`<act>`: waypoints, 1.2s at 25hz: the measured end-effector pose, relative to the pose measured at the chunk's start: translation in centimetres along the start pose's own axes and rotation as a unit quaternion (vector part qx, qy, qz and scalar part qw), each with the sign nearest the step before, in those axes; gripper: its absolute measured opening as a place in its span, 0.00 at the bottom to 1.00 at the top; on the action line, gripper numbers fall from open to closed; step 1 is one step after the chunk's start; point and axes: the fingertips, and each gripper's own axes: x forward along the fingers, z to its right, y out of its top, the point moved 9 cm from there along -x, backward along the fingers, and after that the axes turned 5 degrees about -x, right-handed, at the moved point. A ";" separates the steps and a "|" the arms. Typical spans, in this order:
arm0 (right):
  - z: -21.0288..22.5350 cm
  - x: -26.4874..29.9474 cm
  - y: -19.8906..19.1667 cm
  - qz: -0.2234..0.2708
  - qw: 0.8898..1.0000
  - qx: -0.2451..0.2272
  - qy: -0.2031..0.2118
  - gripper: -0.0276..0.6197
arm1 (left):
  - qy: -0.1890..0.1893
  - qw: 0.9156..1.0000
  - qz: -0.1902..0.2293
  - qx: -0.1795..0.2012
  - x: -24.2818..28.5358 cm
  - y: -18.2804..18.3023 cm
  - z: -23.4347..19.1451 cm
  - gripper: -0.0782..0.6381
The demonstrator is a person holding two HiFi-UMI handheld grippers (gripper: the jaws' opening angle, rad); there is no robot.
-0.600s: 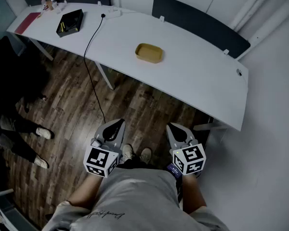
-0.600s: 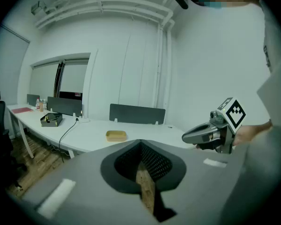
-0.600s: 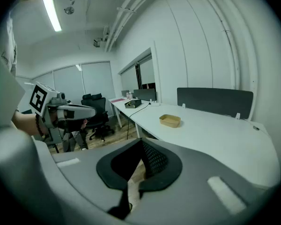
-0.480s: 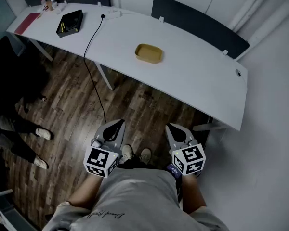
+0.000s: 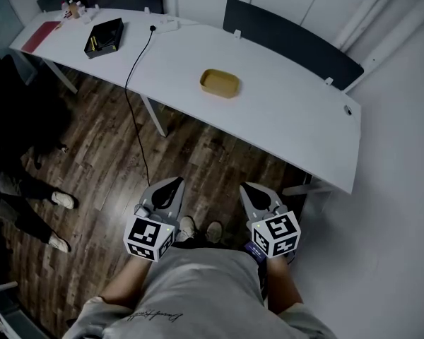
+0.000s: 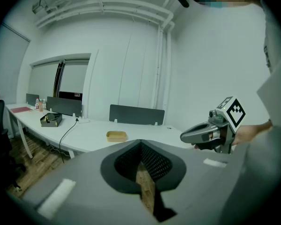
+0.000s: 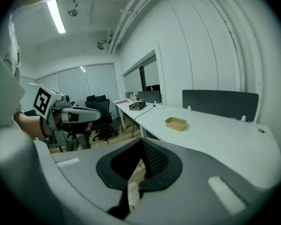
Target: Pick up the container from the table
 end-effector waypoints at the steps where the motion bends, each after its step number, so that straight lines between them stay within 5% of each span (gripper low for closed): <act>1: -0.2 0.2 0.2 -0.001 1.000 -0.003 0.000 0.07 | -0.002 1.000 0.000 0.000 -0.1 0.1 -0.2 0.10; 30: -2.5 6.6 4.4 0.002 0.999 -0.025 -0.026 0.07 | -0.034 0.999 0.001 0.004 1.6 1.6 -7.7 0.10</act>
